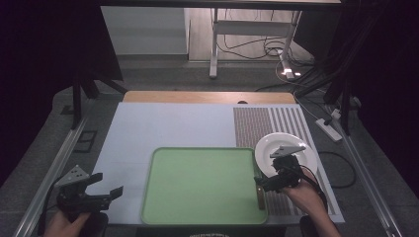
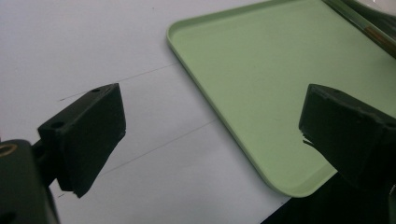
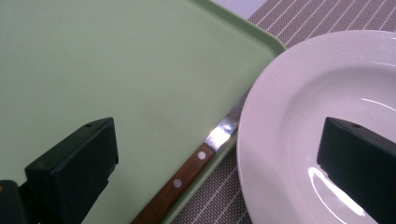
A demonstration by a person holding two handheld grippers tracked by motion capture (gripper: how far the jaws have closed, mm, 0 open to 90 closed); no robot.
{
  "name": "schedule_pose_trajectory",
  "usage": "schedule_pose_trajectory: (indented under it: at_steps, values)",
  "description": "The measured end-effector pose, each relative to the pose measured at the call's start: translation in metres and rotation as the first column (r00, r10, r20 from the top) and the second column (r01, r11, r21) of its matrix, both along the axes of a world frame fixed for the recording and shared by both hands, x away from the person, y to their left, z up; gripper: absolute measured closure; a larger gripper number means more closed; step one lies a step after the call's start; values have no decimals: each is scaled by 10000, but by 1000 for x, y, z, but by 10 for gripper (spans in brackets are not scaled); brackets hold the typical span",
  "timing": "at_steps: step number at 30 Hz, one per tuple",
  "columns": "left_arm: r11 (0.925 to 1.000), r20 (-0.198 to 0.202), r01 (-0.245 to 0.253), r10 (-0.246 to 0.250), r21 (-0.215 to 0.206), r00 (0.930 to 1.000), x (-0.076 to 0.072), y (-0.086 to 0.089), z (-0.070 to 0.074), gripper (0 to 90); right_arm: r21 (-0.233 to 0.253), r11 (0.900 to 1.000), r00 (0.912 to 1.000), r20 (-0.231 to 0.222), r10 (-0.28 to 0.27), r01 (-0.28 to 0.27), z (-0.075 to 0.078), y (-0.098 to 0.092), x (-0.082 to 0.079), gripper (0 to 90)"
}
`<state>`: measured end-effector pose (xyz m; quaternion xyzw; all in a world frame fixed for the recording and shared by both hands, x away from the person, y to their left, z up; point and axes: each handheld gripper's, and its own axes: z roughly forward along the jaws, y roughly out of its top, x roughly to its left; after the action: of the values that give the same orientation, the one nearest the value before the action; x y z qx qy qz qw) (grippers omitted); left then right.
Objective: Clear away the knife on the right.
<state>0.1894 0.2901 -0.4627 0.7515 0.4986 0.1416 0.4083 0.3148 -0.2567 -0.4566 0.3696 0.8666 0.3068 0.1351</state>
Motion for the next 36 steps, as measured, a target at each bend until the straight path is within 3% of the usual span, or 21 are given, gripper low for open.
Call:
schedule_pose_trajectory:
  at_steps: [4, 17, 29, 36]
  values:
    - [10000, -6, -14, 14, -22, 10000, 0, 0, 0, 71, -99, 9999, 9999, 90, -86, 87, 1, -5, -4, 0]
    - [10000, -43, -26, 25, -63, 10000, 1, 1, 0, 71, 201, 9987, 9986, 233, -469, 464, 3, -21, -13, 0]
    - [10000, -46, -34, 34, -76, 10000, 1, 1, 0, 68, 348, 9949, 9955, -98, -947, 950, -2, -34, -21, 0]
    - [10000, -15, -26, 26, -91, 10000, 0, 1, 0, 69, 666, 9919, 9942, -131, -1071, 1078, 0, -40, -23, 0]
